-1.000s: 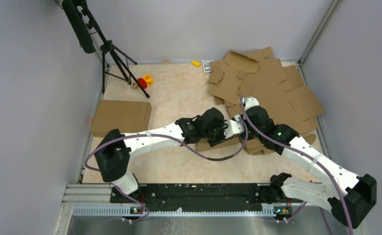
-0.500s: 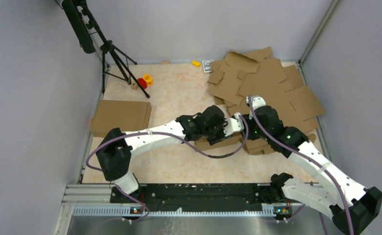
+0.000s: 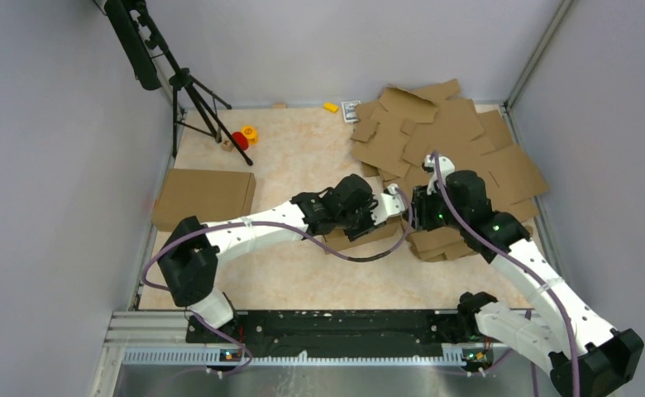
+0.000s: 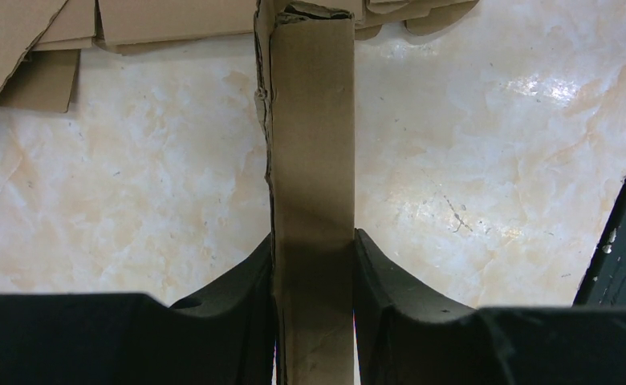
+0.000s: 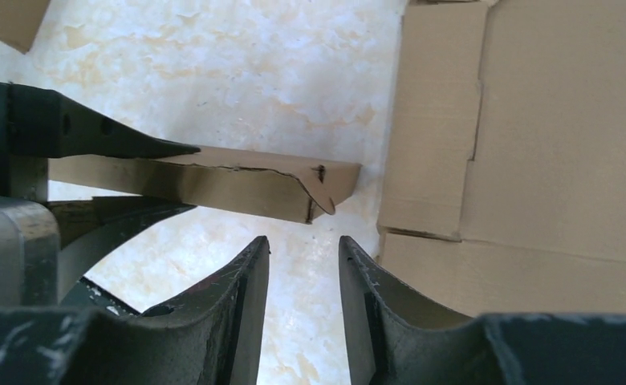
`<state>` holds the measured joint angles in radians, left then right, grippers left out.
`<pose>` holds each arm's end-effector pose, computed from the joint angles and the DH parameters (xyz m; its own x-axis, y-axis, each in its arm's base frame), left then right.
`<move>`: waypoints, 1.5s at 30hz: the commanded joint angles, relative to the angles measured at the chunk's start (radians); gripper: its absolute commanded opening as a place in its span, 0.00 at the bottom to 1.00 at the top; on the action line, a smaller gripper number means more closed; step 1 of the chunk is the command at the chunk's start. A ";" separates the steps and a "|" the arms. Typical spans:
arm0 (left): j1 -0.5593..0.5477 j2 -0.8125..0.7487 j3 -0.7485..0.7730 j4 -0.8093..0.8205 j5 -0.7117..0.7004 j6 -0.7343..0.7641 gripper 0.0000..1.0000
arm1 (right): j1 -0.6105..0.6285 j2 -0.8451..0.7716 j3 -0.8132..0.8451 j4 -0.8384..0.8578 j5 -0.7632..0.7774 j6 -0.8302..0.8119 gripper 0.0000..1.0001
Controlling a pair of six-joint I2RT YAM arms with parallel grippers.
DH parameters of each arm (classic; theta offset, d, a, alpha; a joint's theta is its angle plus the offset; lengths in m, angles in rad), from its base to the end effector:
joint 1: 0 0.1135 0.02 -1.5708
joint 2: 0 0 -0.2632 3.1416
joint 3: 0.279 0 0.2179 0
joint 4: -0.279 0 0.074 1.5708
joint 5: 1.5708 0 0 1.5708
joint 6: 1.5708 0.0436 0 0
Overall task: Fold the paper box
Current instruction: Close the paper box at the center of the board.
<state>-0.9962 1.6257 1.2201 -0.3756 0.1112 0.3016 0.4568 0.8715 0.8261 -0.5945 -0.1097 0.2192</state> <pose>0.1774 -0.2829 0.2662 -0.1049 0.7052 -0.7012 0.9511 0.2770 0.1363 0.1385 0.0734 0.2953 -0.6355 -0.0715 -0.7687 -0.3883 0.8902 0.2382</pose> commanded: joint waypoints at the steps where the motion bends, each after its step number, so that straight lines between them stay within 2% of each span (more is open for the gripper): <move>1: 0.005 -0.023 -0.015 -0.046 0.005 0.003 0.29 | -0.005 0.031 0.030 0.072 -0.083 -0.073 0.36; 8: 0.010 -0.027 -0.013 -0.054 0.021 0.014 0.30 | -0.004 0.095 0.023 0.138 -0.070 -0.126 0.30; 15: 0.011 -0.031 -0.008 -0.071 0.025 0.028 0.30 | -0.004 0.114 0.008 0.188 -0.052 -0.126 0.28; 24: 0.012 -0.023 0.008 -0.079 0.030 0.028 0.30 | -0.004 0.165 0.034 0.164 -0.077 -0.135 0.23; 36: 0.013 -0.015 0.025 -0.081 0.007 0.008 0.30 | -0.004 0.187 0.038 0.172 -0.095 -0.003 0.07; 45: 0.014 0.005 0.044 -0.086 -0.004 -0.024 0.30 | 0.005 0.170 0.006 0.193 -0.066 0.016 0.04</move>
<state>-0.9863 1.6260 1.2381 -0.4210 0.1177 0.3012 0.4572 1.0546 0.8261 -0.4488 -0.1974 0.2199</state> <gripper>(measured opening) 0.364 0.050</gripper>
